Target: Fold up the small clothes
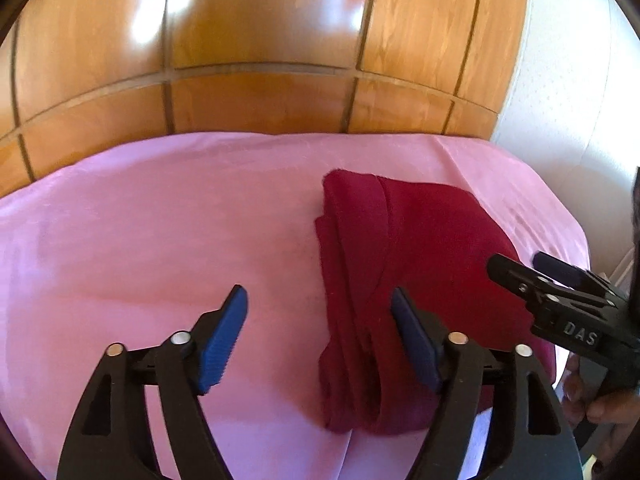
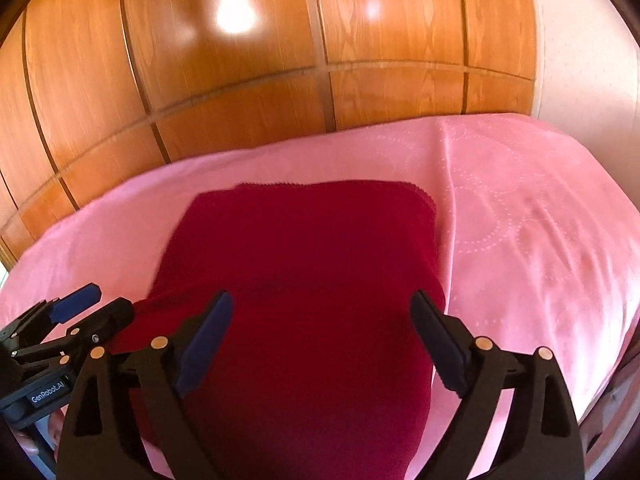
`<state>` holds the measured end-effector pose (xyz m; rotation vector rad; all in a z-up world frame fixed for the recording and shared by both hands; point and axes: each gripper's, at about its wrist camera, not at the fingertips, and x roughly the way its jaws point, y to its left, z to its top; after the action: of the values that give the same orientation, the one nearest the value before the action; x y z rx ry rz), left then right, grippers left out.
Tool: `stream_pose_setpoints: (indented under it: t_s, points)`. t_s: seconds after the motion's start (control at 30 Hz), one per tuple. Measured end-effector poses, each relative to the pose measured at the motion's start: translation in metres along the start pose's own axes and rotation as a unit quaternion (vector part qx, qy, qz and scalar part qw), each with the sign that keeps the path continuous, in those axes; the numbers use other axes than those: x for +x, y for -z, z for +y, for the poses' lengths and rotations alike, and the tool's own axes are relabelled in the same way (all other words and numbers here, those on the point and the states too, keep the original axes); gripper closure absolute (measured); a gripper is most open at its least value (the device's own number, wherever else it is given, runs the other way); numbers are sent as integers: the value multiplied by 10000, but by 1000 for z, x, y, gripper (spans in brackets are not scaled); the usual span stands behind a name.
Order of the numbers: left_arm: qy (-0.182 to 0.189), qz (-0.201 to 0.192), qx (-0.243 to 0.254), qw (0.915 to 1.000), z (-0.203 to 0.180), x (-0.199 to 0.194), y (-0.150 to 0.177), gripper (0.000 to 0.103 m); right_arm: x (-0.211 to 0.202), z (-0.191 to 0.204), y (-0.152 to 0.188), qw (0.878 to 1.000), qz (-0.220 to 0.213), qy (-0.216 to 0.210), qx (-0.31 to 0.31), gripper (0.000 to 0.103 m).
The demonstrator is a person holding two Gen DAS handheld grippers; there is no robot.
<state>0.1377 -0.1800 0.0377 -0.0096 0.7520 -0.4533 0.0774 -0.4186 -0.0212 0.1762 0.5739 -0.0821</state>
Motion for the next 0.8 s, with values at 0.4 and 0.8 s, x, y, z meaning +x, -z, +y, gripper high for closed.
stream_pose_setpoints:
  t_s: [0.4,0.8]
  points:
    - [-518,-300,-297,9978,20,-48,13,11,-50,37,20,9978,-396,531,83,2]
    - [-712,-203,-341,9967,15,-64,32,4,-63,37,26,9944,-538,887,221,2]
